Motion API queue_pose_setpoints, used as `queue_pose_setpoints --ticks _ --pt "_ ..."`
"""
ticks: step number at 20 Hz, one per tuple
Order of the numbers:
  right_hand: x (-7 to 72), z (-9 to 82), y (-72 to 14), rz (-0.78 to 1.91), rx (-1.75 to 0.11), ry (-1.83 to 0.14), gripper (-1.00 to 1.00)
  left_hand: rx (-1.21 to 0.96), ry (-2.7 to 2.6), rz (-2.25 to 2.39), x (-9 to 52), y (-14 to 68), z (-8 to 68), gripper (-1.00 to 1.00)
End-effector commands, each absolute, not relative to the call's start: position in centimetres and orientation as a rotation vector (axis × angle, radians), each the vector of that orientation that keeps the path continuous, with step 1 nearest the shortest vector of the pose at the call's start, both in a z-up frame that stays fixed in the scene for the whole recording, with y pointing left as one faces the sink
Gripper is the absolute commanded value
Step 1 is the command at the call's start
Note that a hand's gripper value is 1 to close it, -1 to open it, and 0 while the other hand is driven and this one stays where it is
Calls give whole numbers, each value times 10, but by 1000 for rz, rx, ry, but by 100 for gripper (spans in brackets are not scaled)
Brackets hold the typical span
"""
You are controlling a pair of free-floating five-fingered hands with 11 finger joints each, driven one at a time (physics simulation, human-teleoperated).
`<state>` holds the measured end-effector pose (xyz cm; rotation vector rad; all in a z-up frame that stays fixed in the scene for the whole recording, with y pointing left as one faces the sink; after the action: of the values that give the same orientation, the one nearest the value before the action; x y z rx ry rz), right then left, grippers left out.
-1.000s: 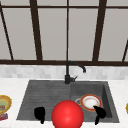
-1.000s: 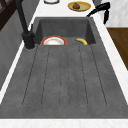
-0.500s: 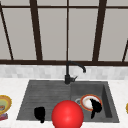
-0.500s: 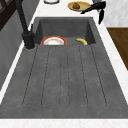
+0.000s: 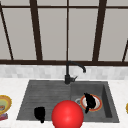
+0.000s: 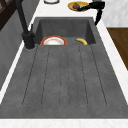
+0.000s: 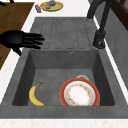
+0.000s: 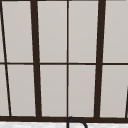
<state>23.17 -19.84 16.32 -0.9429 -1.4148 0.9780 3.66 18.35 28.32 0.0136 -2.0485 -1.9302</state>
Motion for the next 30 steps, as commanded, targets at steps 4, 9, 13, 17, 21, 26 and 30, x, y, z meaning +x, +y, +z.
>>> queue_pose_setpoints --ticks 4,9,13,17,21,26,30 --pt "254 165 -177 1014 -962 -1476 -100 14 -2049 -1930 37 184 283 0" --pt "265 166 -177 997 -972 -1569 -100 15 -2049 -1930 37 184 283 0" --pt "267 164 -180 1019 -976 -1670 -100 15 -2049 -1930 37 184 283 0" --pt "268 163 -186 1042 -985 -1778 -100 15 -2049 -1930 37 184 283 0" --pt "271 165 -181 1074 -977 -1701 -100 15 -2049 -1930 37 184 283 0" --pt "316 175 -180 1116 -991 -1715 -100 15 -2049 -1930 37 184 283 0" --pt "347 186 -179 1112 -997 -1712 -100 15 -2049 -1930 37 184 283 0"
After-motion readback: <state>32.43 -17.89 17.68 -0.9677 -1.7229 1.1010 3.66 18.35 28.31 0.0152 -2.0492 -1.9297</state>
